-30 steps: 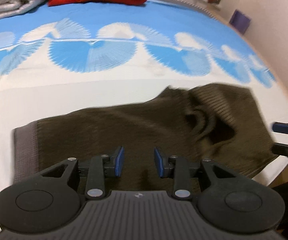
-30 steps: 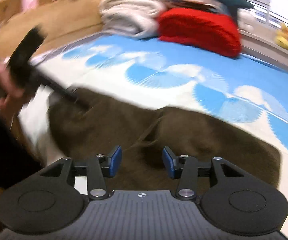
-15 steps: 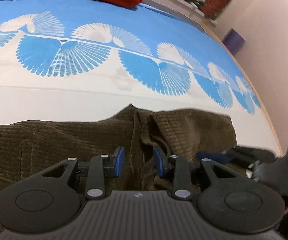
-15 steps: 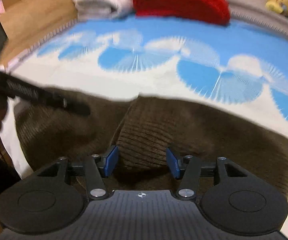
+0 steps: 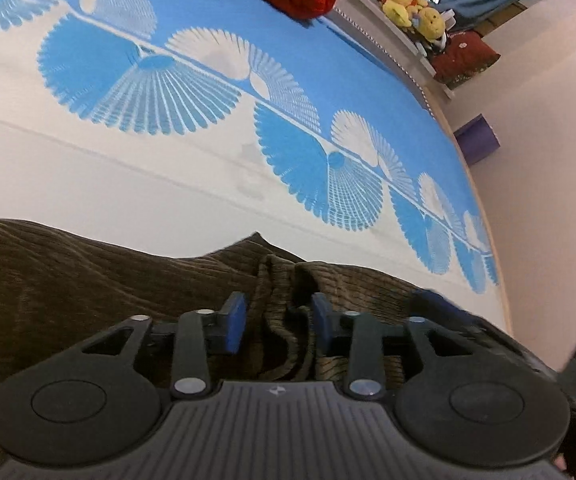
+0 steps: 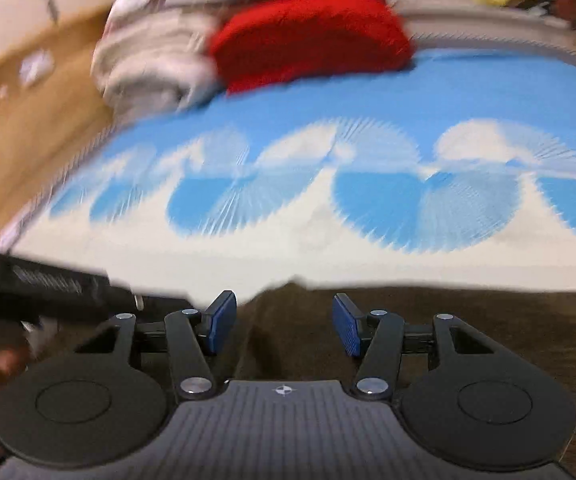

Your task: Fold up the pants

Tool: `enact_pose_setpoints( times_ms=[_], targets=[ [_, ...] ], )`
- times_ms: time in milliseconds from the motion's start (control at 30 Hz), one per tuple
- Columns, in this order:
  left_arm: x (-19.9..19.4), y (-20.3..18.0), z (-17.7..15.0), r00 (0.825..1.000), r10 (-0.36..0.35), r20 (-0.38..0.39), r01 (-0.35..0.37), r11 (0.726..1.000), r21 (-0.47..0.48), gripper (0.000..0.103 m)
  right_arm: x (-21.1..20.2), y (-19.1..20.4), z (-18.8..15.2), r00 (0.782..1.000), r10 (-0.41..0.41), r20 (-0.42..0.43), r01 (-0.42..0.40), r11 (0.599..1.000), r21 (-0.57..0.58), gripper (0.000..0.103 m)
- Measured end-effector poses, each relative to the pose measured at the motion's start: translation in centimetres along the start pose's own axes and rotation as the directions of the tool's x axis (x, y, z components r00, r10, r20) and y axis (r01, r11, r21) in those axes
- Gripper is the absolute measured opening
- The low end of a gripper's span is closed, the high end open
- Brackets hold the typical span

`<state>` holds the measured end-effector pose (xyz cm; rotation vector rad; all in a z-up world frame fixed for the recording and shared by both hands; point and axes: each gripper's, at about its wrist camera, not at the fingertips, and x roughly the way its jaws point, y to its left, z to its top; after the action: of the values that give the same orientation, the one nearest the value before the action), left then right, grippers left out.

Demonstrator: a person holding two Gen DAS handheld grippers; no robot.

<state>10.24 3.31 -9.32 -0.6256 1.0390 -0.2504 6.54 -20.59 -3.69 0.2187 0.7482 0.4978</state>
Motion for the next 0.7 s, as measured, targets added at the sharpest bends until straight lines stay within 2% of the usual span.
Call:
enact_pose_setpoints(
  times_ms=[67,133,267,300,400,500,533,567,600,667,700],
  targets=[
    [1.4,-0.3,0.2,1.0,-0.008,-0.026,0.008,1.0,0.002,0.051,-1.7,-2.0,0.0,0.998,-0.062,0.006,0.062,0.998,0.024,0.059],
    [2.7,-1.0,0.3,0.999,-0.018,-0.049,0.019,1.0,0.02,0.056,-3.0,-4.1,-0.4,0.988,-0.15,-0.026,0.151,0.988,0.04,0.06],
    [5.1,-2.1,0.2,0.997,-0.022,-0.08,0.027,0.998,0.061,0.076,-6.1,-8.3,-1.9,0.972,-0.226,-0.064,0.23,0.971,0.06,0.06],
    [5.7,-2.3,0.2,0.997,0.003,-0.08,0.004,0.997,0.081,0.076,-6.9,-9.1,-2.4,0.967,-0.245,-0.073,0.249,0.967,0.057,0.06],
    [7.0,-2.6,0.0,0.993,0.096,-0.068,-0.088,0.989,0.123,0.076,-9.1,-11.7,-3.8,0.959,-0.258,-0.118,0.268,0.96,0.076,0.063],
    [7.6,-2.7,-0.2,0.992,0.104,-0.074,-0.093,0.987,0.131,0.076,-9.9,-13.9,-5.2,0.952,-0.218,-0.213,0.25,0.958,0.138,0.066],
    [7.9,-2.9,-0.5,0.991,0.102,-0.085,-0.088,0.984,0.154,0.073,-9.8,-14.6,-5.9,0.943,-0.204,-0.262,0.251,0.955,0.16,0.066],
    [8.1,-3.1,-0.6,0.99,0.1,-0.099,-0.081,0.98,0.179,0.063,-9.5,-15.1,-6.5,0.932,-0.199,-0.303,0.258,0.951,0.169,0.066],
    [8.1,-3.5,-1.0,0.989,0.107,-0.107,-0.081,0.972,0.221,0.056,-9.4,-15.3,-6.9,0.923,-0.193,-0.334,0.26,0.95,0.17,0.066],
    [7.3,-4.7,-1.5,0.989,0.125,-0.076,-0.095,0.943,0.318,0.029,-9.1,-15.3,-7.8,0.91,-0.151,-0.387,0.23,0.959,0.166,0.066],
    [6.5,-5.2,-1.5,0.993,0.104,-0.063,-0.076,0.935,0.346,0.024,-8.8,-15.2,-8.2,0.903,-0.131,-0.41,0.213,0.964,0.161,0.066]
  ],
)
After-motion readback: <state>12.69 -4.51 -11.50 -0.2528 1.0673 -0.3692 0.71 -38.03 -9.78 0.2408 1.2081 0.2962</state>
